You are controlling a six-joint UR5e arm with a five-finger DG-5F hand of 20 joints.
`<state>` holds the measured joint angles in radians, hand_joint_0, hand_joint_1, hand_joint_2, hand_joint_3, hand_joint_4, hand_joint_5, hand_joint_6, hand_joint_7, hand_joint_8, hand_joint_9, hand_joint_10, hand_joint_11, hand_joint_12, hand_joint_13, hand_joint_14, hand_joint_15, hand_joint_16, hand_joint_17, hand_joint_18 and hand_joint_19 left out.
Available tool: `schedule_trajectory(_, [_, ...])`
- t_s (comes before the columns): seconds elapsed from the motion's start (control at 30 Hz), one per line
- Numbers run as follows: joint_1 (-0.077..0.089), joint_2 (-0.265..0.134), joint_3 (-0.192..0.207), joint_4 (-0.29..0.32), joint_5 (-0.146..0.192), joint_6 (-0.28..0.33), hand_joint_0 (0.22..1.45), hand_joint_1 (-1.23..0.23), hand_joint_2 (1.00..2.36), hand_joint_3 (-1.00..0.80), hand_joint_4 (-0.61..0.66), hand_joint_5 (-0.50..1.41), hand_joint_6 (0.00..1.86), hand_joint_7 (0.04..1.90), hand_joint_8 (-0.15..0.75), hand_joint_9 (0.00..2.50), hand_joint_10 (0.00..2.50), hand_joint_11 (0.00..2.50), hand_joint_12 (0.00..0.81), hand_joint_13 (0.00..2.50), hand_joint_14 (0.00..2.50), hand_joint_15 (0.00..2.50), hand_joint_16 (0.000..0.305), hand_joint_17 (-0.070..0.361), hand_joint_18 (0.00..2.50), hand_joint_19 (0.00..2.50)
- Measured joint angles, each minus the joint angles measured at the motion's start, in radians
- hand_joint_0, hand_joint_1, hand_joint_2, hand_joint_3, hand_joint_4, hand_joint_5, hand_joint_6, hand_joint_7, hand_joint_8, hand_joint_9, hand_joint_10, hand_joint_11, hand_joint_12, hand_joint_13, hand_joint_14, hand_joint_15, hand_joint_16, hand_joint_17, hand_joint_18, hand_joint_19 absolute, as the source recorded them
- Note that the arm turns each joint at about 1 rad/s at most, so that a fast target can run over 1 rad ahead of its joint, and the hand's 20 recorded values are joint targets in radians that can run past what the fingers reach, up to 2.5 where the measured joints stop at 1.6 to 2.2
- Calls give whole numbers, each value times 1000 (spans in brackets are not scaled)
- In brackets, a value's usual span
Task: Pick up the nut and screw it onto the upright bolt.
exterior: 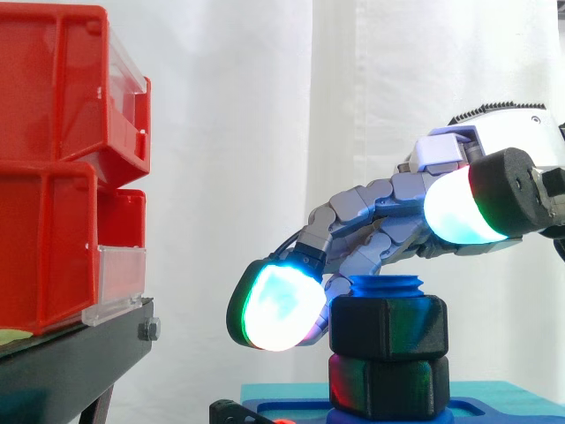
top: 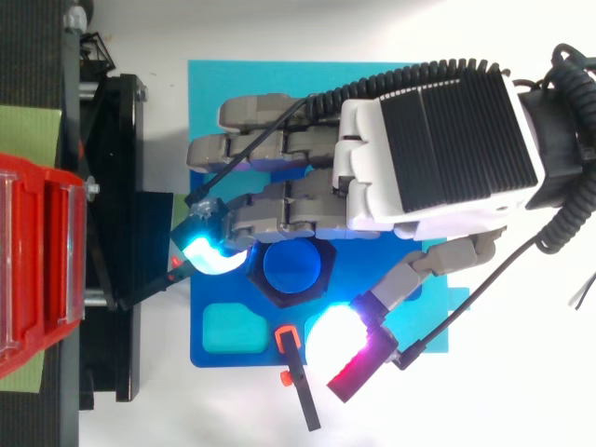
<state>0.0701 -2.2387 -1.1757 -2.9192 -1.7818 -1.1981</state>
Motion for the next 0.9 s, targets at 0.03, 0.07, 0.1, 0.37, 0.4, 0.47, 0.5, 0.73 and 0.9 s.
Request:
schedule_trajectory(0.03, [-1, 0, 0, 0, -1, 0, 486, -237, 1000, -500, 258, -112, 503, 921, 244, 483, 0, 0, 319, 177, 0, 0, 45, 101, 0, 0])
schedule_trajectory(0.07, [-2, 0, 0, 0, -1, 0, 487, -238, 1000, -500, 260, -109, 503, 936, 247, 492, 0, 0, 319, 183, 0, 0, 45, 101, 0, 0])
schedule_trajectory(0.1, [-3, 0, 0, 0, -2, 0, 488, -239, 1000, -500, 260, -103, 504, 951, 250, 504, 0, 0, 318, 198, 0, 0, 45, 101, 0, 0])
schedule_trajectory(0.37, [-12, 0, 1, 2, -3, -1, 507, -299, 1000, -500, 288, -54, 504, 1028, 258, 669, 0, 0, 293, 352, 0, 0, 39, 88, 0, 0])
schedule_trajectory(0.4, [-13, 0, 1, 3, -3, -1, 512, -313, 1000, -500, 280, -44, 504, 1053, 256, 711, 0, 0, 286, 376, 0, 0, 38, 85, 0, 0])
schedule_trajectory(0.47, [-15, 0, 2, 4, -4, -2, 518, -329, 1000, -500, 269, -31, 504, 1065, 256, 758, 0, 0, 276, 425, 0, 0, 36, 81, 0, 0])
schedule_trajectory(0.5, [-16, 0, 2, 4, -4, -2, 520, -334, 1000, -500, 263, -23, 504, 1078, 255, 791, 0, 0, 273, 445, 0, 0, 35, 78, 8, 0])
schedule_trajectory(0.73, [-23, 0, 2, 6, -4, -2, 527, -351, 1000, -500, 217, 5, 504, 1162, 260, 904, 0, 0, 259, 511, 0, 0, 33, 74, 77, 0])
schedule_trajectory(0.9, [-27, 0, 6, 5, -5, -3, 496, -295, 1000, -500, 167, 28, 503, 1209, 256, 944, 0, 0, 267, 534, 0, 0, 35, 78, 88, 0])
